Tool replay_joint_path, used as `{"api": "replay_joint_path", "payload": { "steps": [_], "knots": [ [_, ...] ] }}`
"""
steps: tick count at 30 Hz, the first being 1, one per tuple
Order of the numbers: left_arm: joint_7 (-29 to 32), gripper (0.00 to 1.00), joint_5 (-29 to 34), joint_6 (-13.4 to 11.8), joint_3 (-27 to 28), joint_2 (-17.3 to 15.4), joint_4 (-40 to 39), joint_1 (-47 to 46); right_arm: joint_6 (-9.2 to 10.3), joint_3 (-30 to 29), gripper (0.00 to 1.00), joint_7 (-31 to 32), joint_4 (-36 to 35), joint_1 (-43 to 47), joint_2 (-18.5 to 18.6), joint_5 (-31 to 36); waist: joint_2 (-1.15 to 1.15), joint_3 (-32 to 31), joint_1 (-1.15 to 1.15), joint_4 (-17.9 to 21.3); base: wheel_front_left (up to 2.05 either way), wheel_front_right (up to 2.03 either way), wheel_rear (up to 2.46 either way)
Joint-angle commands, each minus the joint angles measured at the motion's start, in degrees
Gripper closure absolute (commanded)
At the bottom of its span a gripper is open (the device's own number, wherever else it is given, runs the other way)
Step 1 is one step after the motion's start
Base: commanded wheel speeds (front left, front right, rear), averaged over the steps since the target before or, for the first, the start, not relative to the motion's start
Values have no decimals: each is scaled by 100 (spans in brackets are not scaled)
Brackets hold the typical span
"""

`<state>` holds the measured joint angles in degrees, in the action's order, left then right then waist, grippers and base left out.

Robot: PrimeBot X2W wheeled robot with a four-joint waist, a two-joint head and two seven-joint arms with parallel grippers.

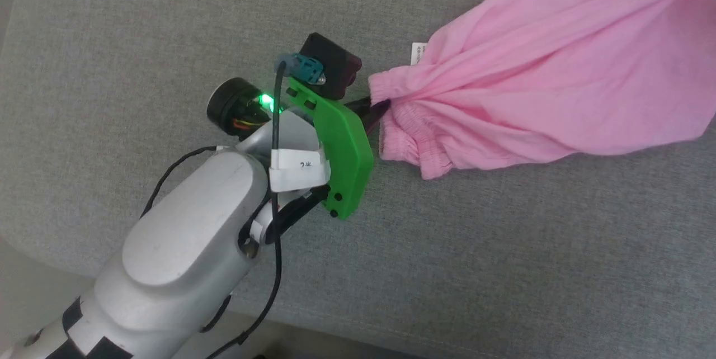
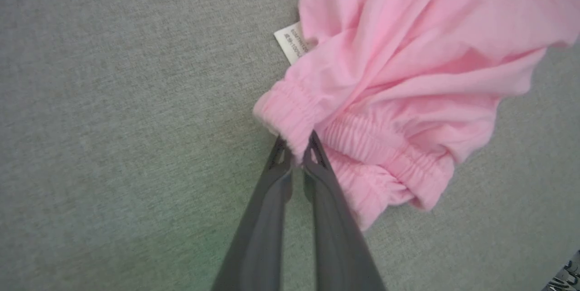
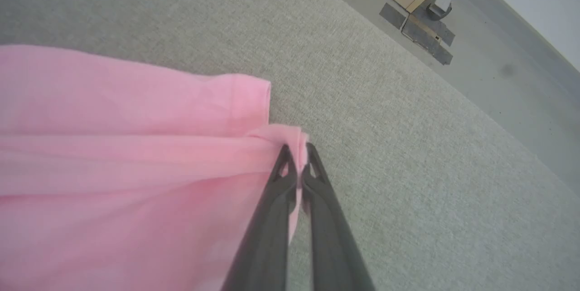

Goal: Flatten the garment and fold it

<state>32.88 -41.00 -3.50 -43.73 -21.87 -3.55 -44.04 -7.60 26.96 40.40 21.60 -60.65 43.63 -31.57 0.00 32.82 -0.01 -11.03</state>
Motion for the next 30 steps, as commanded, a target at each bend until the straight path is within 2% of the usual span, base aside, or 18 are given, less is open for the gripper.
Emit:
{"api": "replay_joint_path", "payload": {
  "steps": [1,10,11,12,21,25,30],
  "knots": [
    [-62,100,15,35,10,25,62,-117,11,23,100,-162,150,-191,-41,83,0,103,1,-86,0,0,0],
    [-454,100,123,46,47,136,263,-168,11,501,100,-903,846,-516,-198,56,0,31,1,-107,0,0,0],
    [-489,85,128,43,47,147,296,-159,11,560,39,-970,897,-522,-198,69,0,-5,1,-102,0,0,0],
    [-545,0,149,21,55,161,338,-147,11,598,0,-1065,983,-525,-205,62,0,-58,1,-95,0,0,0],
    [-1208,0,244,-141,258,120,720,108,11,935,0,-2049,1265,-317,-330,-395,0,-816,1,45,0,0,0],
    [-1814,0,298,-298,534,16,811,340,11,1070,0,-2767,1124,-48,-255,-676,0,-1246,1,92,0,0,0],
    [-2731,0,413,-620,917,-130,855,834,11,1171,0,-3495,878,517,-81,-1077,0,-1699,1,104,0,0,0]
  ]
}}
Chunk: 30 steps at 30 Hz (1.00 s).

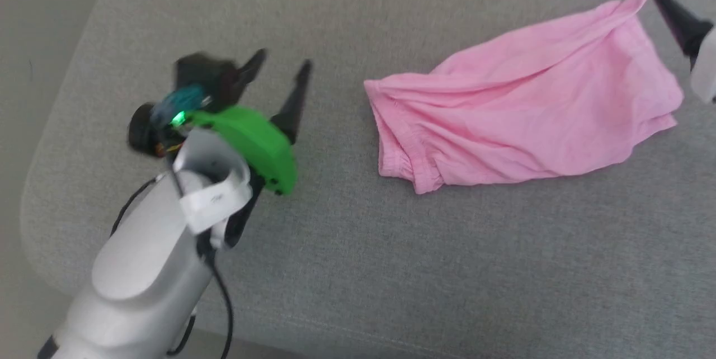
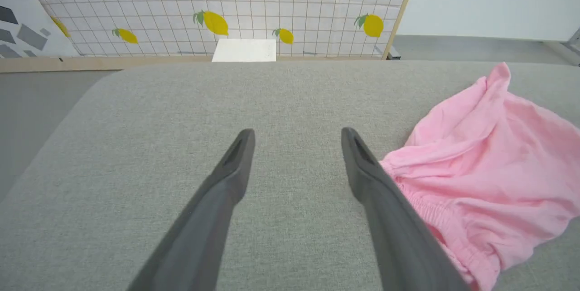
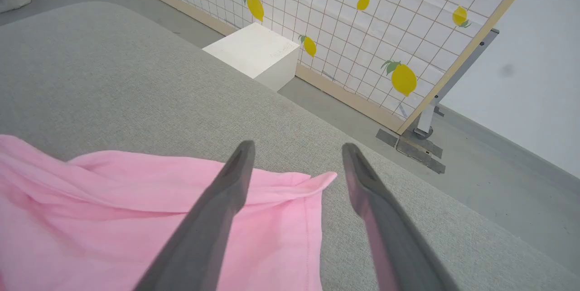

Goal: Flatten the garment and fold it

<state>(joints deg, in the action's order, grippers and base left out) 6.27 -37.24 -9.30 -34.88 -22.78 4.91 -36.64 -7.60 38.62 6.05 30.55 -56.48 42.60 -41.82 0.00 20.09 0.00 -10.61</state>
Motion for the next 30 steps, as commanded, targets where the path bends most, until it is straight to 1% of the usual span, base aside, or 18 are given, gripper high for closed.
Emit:
{"api": "replay_joint_path", "payload": {
  "steps": [1,5,9,14,17,19,21,24,30],
  "knots": [
    [-226,0,57,-95,84,-62,3,206,11,-10,0,-141,-27,206,40,-130,0,-484,0,64,0,0,0],
    [-809,0,328,-316,123,-260,-57,739,11,-23,0,-327,-36,668,75,-372,0,-720,0,56,0,0,0],
    [-1285,0,675,-570,58,-451,-189,1243,11,-92,0,-270,37,999,55,-558,0,-820,0,18,0,0,0],
    [-1724,0,1251,-906,-161,-648,-385,1708,11,-233,0,311,370,1236,-12,-737,0,-807,0,-94,0,0,0],
    [-1892,0,1608,-1157,-246,-738,-507,1904,11,-438,0,732,668,1273,-117,-822,0,-739,0,-181,0,0,0],
    [-1960,0,1832,-1265,-334,-779,-584,1998,11,-588,0,1004,872,1249,-199,-842,0,-674,0,-243,0,0,0],
    [-2004,0,1988,-1331,-421,-772,-661,2071,11,-748,0,1221,1106,1182,-262,-794,0,-590,0,-314,0,0,0],
    [-2038,0,2114,-1362,-537,-723,-721,2138,11,-964,0,1493,1437,1038,-353,-672,0,-453,0,-425,0,0,0],
    [-2076,0,2156,-1375,-620,-551,-746,2132,11,-1268,0,1891,2005,724,-483,-294,0,-155,0,-672,0,0,0]
  ]
}}
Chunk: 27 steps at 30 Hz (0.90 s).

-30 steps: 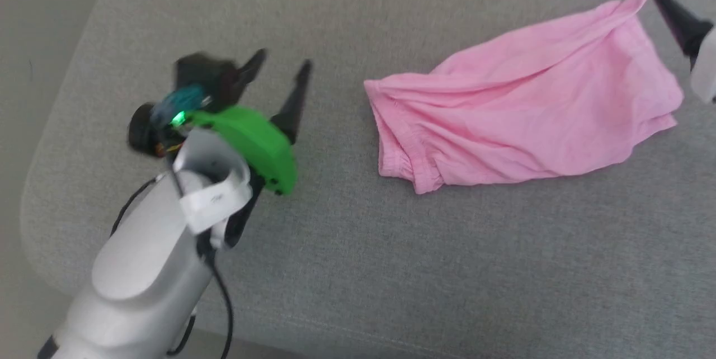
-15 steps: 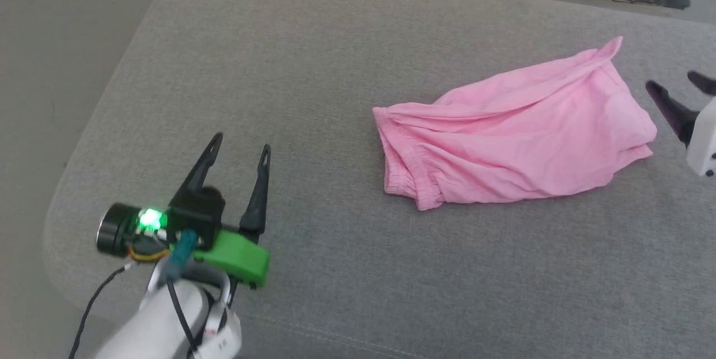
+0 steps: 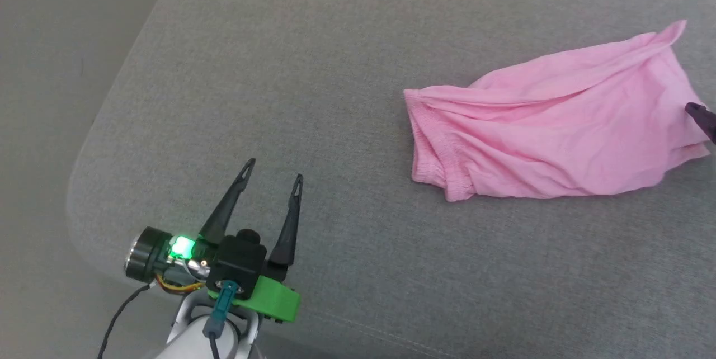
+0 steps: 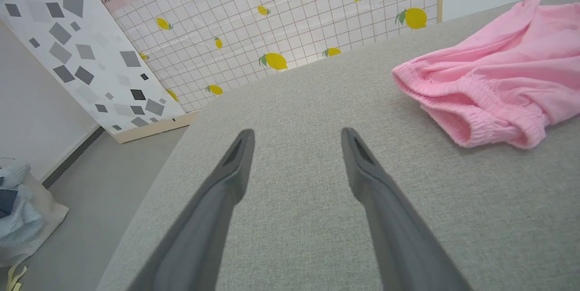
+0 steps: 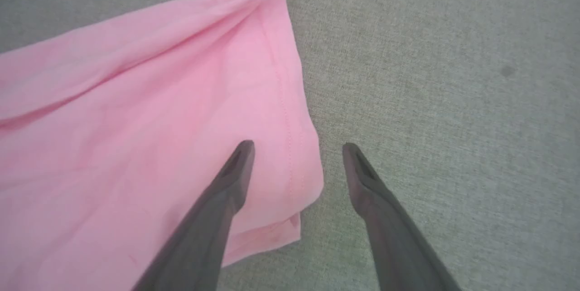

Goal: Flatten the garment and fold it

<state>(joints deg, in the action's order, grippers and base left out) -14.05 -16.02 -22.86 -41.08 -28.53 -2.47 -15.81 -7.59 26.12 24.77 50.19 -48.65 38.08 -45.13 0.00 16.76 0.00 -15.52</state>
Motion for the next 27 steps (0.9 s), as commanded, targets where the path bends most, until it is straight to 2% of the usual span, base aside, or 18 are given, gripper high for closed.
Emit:
{"api": "replay_joint_path", "payload": {
  "steps": [1,6,14,15,16,17,27],
  "knots": [
    [-51,0,38,-12,-6,53,-5,32,10,-62,0,72,135,-94,-45,104,0,220,0,-223,0,0,0],
    [-70,0,60,12,-20,154,35,-33,10,-125,0,394,338,-50,-146,236,0,360,0,-387,0,0,0],
    [-87,0,61,-1,38,191,70,16,10,-12,0,1000,57,511,-240,98,0,425,0,-451,0,0,0],
    [-88,0,62,1,46,191,69,18,10,2,51,1063,-20,582,-231,75,0,436,0,-446,0,0,0],
    [-89,0,63,3,54,192,68,20,10,12,97,1090,-100,632,-224,58,0,442,0,-438,0,0,0],
    [-90,0,61,7,63,194,69,19,10,16,100,1129,-196,695,-210,30,0,447,0,-428,0,0,0],
    [-93,0,12,92,96,216,163,25,10,-329,100,717,-757,854,-101,58,0,245,0,-223,0,0,0]
  ]
}}
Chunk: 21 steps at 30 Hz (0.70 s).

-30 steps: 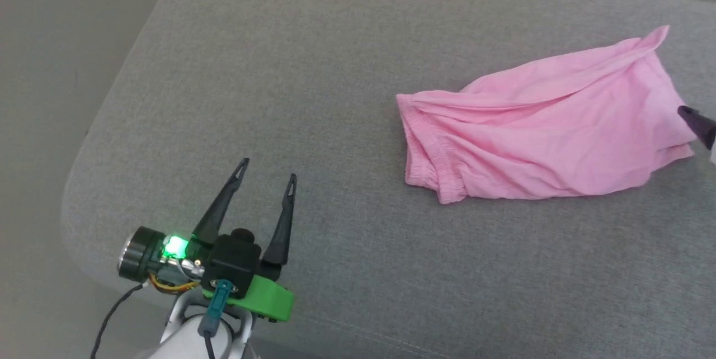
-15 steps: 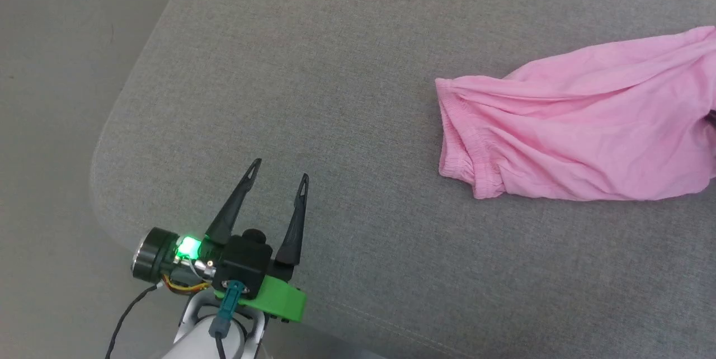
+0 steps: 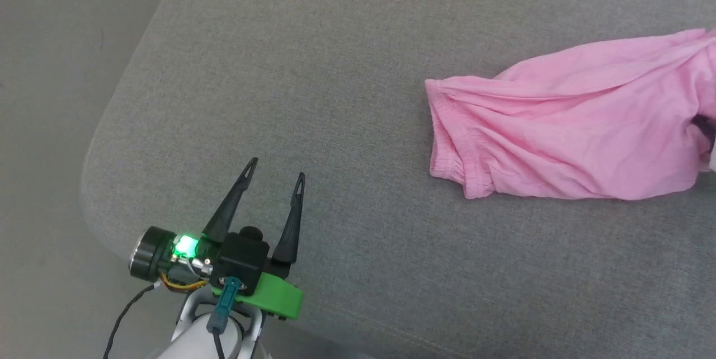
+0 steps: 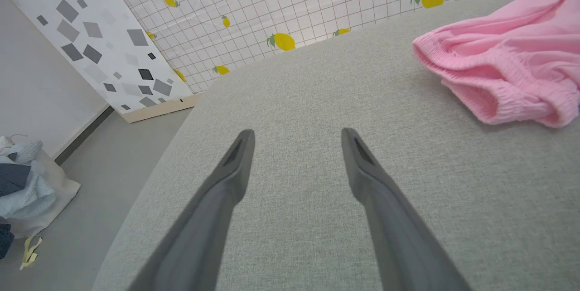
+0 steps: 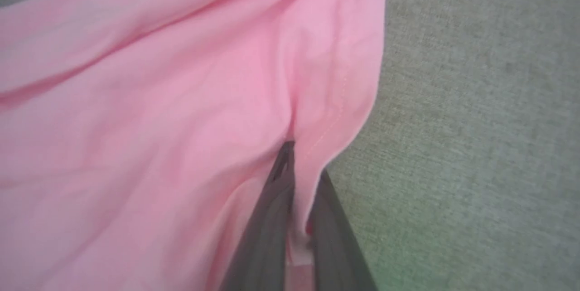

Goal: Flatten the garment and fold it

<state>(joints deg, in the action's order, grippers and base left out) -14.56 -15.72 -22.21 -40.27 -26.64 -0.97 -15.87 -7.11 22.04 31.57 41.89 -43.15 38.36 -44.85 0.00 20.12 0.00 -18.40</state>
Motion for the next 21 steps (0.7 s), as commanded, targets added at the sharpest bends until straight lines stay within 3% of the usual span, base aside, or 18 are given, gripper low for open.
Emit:
{"api": "replay_joint_path", "payload": {
  "steps": [1,10,20,21],
  "knots": [
    [-42,0,-28,42,11,29,29,34,-37,25,100,-25,56,331,-124,39,0,-142,0,87,0,0,0],
    [-35,0,-119,119,-31,-3,151,117,-37,-584,100,-248,14,889,-94,-48,0,-687,0,349,0,0,0],
    [74,0,-251,137,-56,-105,159,275,-37,-1856,100,-310,-151,1985,-186,191,0,-1089,0,762,0,0,0],
    [98,0,-267,138,-67,-114,149,290,-37,-2180,100,-312,-199,2215,-250,300,0,-1113,0,827,0,0,0]
  ]
}}
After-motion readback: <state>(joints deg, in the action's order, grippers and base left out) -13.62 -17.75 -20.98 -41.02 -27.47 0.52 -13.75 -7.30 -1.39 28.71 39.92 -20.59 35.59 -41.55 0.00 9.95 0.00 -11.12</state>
